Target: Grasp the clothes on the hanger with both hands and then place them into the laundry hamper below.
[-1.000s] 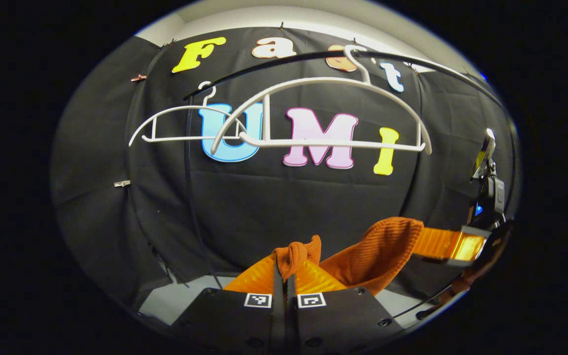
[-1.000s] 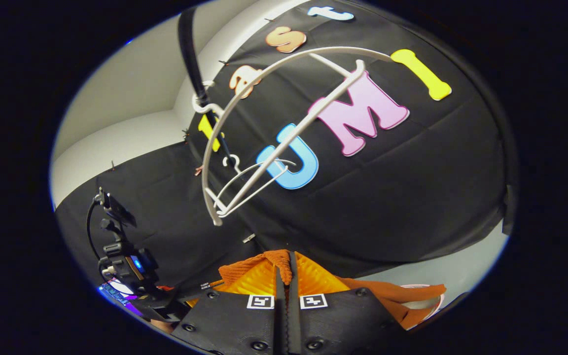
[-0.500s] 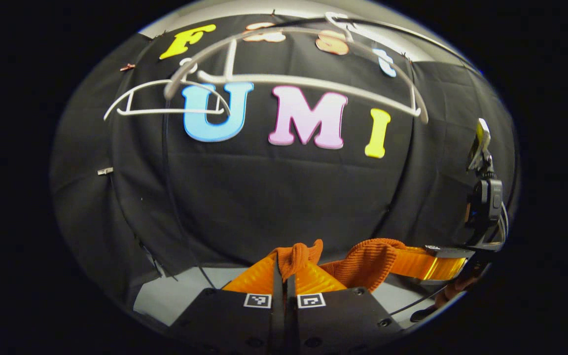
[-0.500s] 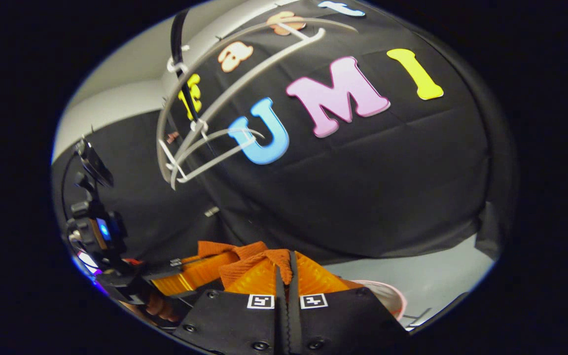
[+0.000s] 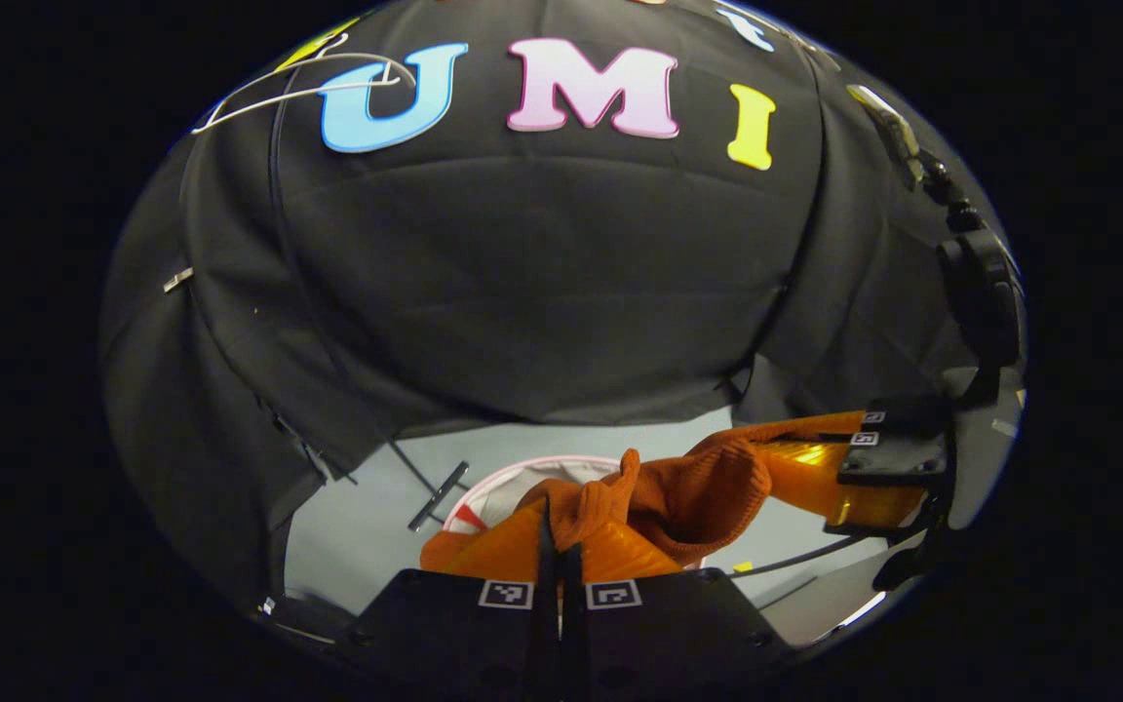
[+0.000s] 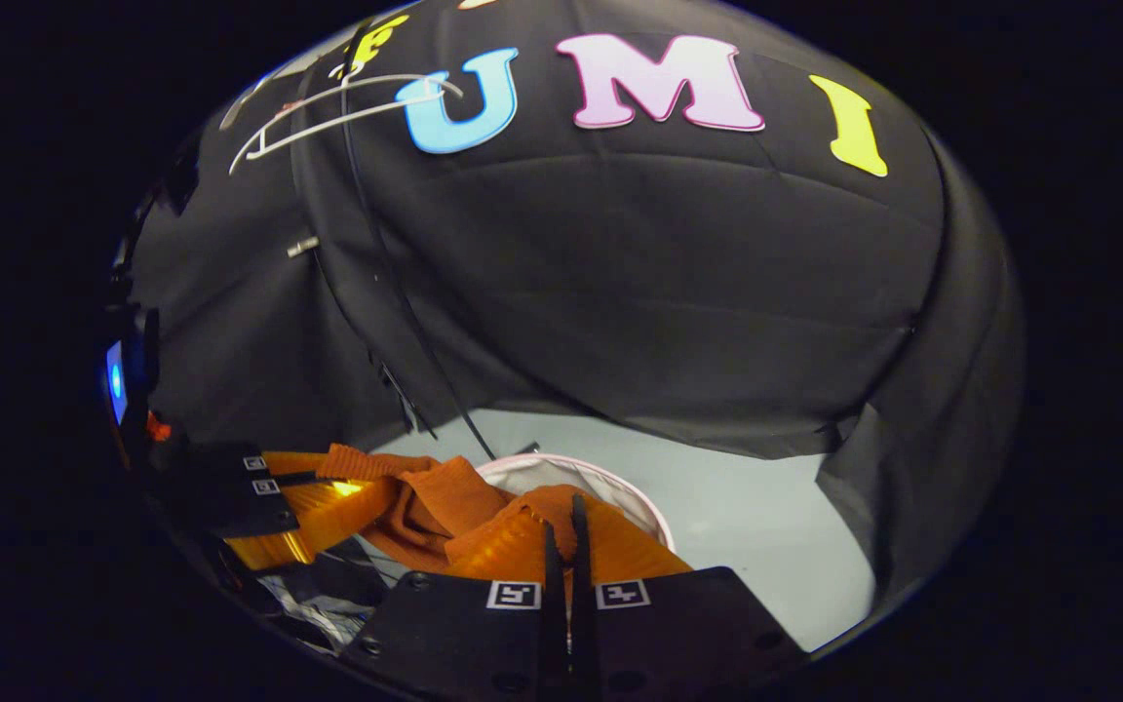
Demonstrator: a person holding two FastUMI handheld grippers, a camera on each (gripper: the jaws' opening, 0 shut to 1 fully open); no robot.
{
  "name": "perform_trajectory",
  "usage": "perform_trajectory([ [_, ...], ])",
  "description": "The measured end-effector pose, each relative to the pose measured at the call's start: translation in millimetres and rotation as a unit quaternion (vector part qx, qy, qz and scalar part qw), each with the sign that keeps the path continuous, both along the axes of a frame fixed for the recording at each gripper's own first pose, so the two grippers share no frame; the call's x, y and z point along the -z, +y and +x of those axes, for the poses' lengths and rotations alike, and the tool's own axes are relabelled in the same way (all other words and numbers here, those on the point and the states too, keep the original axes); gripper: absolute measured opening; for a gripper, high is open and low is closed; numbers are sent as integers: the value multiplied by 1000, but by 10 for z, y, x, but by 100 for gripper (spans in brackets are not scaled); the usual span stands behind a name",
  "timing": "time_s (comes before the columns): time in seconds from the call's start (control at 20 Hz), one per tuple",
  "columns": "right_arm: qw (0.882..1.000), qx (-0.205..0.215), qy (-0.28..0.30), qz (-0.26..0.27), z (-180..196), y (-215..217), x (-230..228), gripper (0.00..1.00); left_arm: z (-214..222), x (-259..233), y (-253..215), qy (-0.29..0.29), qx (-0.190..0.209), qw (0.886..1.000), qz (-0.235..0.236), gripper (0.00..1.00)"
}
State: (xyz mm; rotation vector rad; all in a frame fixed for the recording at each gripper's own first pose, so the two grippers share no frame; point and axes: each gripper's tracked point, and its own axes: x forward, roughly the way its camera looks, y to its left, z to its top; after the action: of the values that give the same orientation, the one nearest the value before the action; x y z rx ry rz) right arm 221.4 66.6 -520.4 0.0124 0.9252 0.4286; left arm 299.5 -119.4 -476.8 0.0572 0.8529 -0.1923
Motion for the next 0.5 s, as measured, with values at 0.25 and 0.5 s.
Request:
perform_trajectory([
  [0.25,999,2,-5,-34,-5,-70,119,98,-28,263,153,25,-25,999,-9,99],
  [0.5,999,19,-12,-45,-8,-147,-6,99,-125,77,248,26,-31,999,-12,94],
])
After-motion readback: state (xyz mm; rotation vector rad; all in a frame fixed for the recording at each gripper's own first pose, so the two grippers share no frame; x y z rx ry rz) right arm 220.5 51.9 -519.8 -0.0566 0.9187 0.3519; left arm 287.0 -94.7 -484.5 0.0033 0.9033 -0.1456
